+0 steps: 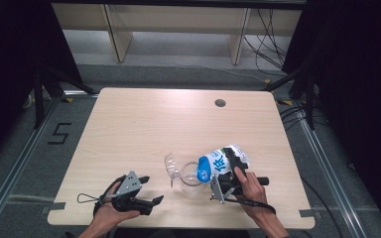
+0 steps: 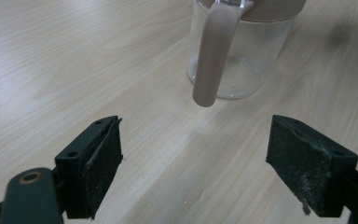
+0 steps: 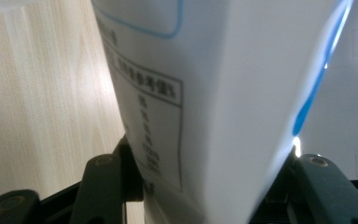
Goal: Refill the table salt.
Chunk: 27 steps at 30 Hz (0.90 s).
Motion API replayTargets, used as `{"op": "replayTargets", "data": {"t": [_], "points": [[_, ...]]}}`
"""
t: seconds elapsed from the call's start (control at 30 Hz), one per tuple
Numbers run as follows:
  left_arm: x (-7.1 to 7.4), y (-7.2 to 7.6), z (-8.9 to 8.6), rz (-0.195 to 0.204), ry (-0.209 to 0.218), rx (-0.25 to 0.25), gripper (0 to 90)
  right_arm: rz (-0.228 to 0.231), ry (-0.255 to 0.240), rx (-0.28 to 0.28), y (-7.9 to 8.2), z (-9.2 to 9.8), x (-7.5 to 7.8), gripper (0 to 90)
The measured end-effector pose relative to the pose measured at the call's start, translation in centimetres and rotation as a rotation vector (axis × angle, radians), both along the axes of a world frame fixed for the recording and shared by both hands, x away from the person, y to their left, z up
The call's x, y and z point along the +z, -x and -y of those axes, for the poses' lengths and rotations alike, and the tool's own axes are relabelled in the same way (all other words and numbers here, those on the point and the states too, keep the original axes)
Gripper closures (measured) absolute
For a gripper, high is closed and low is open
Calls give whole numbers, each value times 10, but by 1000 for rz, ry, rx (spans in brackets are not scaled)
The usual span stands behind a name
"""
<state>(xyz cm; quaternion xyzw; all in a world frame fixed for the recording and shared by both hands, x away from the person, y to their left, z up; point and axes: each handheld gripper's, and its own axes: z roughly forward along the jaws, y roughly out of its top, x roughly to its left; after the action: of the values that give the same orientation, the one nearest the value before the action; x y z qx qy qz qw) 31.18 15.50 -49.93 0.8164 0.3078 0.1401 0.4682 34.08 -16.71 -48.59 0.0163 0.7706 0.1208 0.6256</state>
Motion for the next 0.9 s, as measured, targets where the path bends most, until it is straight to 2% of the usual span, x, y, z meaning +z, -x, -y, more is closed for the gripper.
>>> {"op": "replayTargets", "data": {"t": [0.2,0.37,0.5,0.53,0.57,0.6,0.63,0.67,0.7,0.73,0.77,0.9], "points": [[0,-1,0,5,-2,-12,173,12,26,3,1,-1,1,489],[0,0,0,-1,7,1,174,35,46,8,2,-2,0,491],[0,0,0,-4,5,-4,173,22,47,0,2,-3,0,493],[0,-1,0,6,0,-10,174,36,83,10,2,-3,2,492],[0,-1,-1,3,-1,-12,174,43,94,8,2,-3,3,492],[0,-1,-1,3,-1,-12,173,43,94,8,2,-3,3,492],[0,0,0,-5,6,-4,174,34,60,8,2,-2,1,493],[0,0,0,-2,-4,0,174,34,60,8,2,-2,1,493],[0,0,0,-1,-1,-1,173,64,115,17,2,-3,5,492],[0,0,0,-1,-1,-1,174,64,115,17,2,-3,5,492],[0,0,0,-3,7,-1,173,58,73,7,2,-3,1,492],[0,0,0,-4,6,-7,174,62,82,-1,3,-3,1,493]]}}
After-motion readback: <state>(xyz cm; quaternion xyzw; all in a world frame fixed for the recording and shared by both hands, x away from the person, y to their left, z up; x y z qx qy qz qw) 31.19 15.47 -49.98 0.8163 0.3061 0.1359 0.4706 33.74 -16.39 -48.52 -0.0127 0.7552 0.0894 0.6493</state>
